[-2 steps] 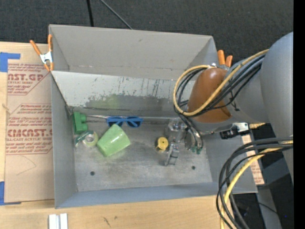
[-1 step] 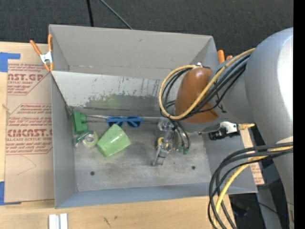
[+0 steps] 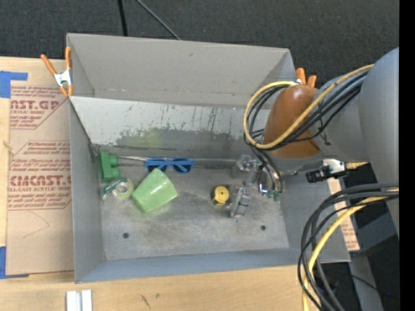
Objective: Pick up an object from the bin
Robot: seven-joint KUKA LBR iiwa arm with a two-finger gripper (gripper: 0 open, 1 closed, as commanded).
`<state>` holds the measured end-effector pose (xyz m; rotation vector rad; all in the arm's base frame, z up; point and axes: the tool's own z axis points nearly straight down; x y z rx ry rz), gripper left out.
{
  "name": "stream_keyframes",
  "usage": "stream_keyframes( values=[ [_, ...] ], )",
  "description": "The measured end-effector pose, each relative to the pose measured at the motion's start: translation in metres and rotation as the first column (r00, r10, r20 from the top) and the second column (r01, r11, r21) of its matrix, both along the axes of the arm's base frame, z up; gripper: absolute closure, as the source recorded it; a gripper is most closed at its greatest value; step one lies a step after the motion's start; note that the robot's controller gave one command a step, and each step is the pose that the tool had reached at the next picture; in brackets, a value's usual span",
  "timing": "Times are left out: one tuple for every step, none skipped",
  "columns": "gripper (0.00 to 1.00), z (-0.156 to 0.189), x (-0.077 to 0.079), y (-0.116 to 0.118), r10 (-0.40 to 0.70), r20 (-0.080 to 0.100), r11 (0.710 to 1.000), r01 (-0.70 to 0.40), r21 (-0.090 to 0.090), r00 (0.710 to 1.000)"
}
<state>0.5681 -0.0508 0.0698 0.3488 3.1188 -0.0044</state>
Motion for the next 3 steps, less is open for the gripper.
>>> stream_keyframes(
  values=[
    [0.0,0.0,-0.034,0.038,0.339,-0.002,0.941,-0.339,0.004,0.941],
    [1.0,0.001,-0.033,0.037,0.337,0.0,0.942,-0.337,0.003,0.942],
    [1.0,0.208,-0.051,0.065,0.305,0.006,0.952,-0.305,0.001,0.952]
  ],
)
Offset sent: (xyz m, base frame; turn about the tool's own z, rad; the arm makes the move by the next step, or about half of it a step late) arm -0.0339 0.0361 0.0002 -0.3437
